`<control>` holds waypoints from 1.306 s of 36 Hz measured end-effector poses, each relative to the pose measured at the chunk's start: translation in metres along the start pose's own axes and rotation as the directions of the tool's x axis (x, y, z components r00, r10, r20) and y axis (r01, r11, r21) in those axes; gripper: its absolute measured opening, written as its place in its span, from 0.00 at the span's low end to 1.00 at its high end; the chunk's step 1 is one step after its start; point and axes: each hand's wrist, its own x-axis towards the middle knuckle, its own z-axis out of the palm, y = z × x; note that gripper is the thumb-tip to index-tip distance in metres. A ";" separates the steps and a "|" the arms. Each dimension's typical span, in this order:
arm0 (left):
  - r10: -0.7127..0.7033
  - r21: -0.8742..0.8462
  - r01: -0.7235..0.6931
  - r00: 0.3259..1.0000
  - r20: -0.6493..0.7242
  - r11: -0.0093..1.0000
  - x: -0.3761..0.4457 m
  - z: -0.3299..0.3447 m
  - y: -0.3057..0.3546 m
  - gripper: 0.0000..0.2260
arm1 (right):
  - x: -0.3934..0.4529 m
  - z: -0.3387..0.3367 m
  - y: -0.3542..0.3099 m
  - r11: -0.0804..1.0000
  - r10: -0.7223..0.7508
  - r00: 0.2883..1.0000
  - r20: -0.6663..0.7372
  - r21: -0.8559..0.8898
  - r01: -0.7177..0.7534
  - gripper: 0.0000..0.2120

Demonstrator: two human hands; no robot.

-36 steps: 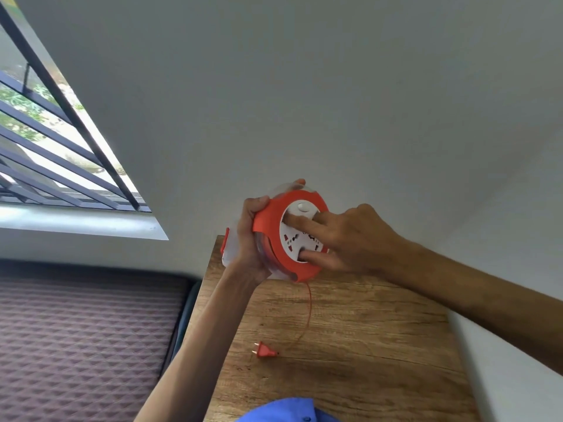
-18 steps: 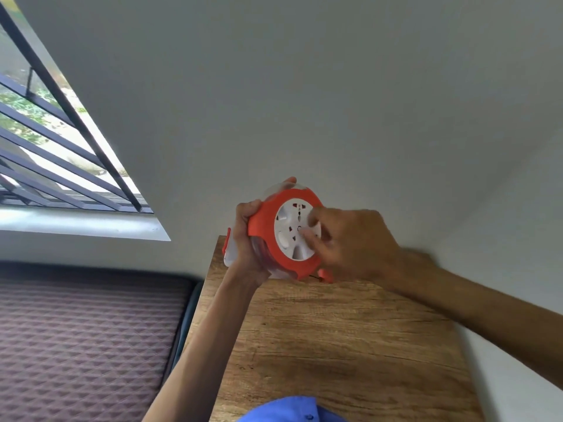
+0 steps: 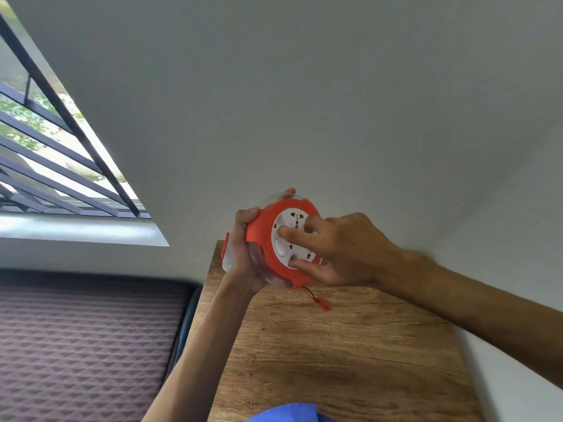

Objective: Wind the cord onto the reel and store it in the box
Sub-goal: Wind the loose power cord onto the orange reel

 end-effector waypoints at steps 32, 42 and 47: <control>0.138 -0.037 -0.144 0.981 -0.139 0.989 -0.008 -0.005 -0.007 0.35 | -0.014 0.017 0.006 0.229 0.828 0.442 0.346 0.511 -0.829 0.18; 0.172 0.099 -0.160 0.977 -0.129 0.982 -0.005 -0.011 -0.029 0.35 | -0.048 0.078 -0.030 -0.716 0.323 0.455 0.829 0.529 -0.456 0.29; 0.119 0.258 -0.067 0.974 -0.195 0.964 0.005 -0.029 -0.049 0.31 | -0.069 0.117 -0.031 -0.755 0.403 0.346 0.847 0.522 -0.397 0.25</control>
